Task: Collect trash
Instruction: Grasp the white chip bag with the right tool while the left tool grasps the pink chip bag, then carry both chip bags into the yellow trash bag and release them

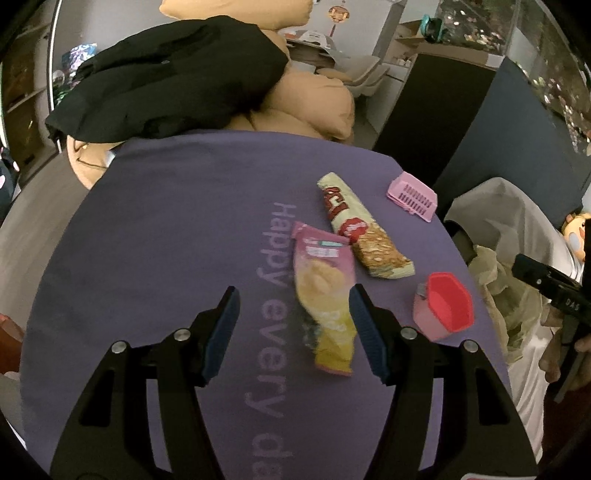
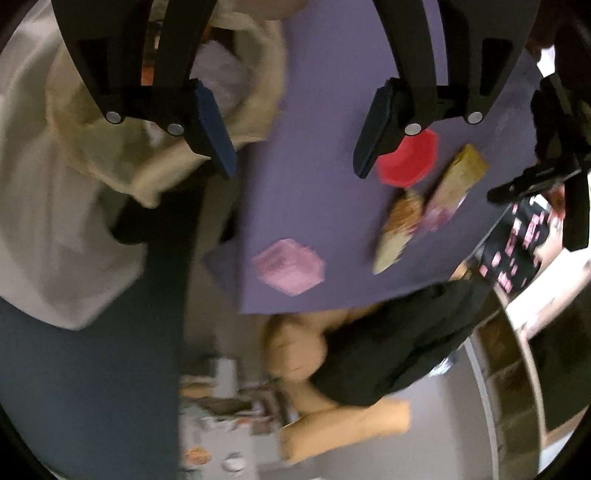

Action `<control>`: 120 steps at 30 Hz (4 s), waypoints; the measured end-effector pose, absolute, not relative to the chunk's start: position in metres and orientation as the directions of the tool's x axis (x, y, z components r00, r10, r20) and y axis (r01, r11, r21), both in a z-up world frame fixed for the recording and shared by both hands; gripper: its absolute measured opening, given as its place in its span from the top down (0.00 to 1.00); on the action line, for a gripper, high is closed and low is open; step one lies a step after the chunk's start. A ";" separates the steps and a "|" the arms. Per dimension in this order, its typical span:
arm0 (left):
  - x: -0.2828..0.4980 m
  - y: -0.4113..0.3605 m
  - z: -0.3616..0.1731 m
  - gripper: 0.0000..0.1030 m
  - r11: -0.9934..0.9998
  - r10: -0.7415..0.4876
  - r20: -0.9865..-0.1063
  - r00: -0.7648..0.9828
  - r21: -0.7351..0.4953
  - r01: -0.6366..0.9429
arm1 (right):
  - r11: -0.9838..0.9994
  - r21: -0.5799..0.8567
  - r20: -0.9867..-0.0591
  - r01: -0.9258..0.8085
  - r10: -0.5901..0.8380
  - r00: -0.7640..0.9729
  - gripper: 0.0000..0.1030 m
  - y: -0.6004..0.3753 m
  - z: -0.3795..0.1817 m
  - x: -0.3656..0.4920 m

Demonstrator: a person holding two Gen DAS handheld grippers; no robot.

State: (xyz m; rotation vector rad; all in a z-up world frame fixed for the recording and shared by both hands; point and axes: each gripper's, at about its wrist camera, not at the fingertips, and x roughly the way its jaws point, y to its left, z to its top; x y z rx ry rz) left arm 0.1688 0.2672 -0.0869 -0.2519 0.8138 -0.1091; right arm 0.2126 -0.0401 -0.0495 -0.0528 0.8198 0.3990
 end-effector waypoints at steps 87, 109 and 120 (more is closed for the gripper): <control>0.164 0.096 0.063 0.93 0.951 -0.307 -0.498 0.811 -0.132 0.279 | 0.965 0.160 -0.402 -0.208 0.257 0.879 0.71 -0.159 0.040 0.136; 0.214 -0.055 -0.050 0.93 0.836 -0.440 -0.781 0.444 -0.175 0.521 | 0.975 0.219 -0.404 -0.046 0.134 0.905 0.71 -0.242 0.015 0.112; 0.243 -0.085 -0.109 0.91 0.823 -0.447 -0.816 0.365 -0.216 0.525 | 0.974 0.226 -0.448 -0.031 0.132 0.884 0.71 -0.245 -0.001 0.121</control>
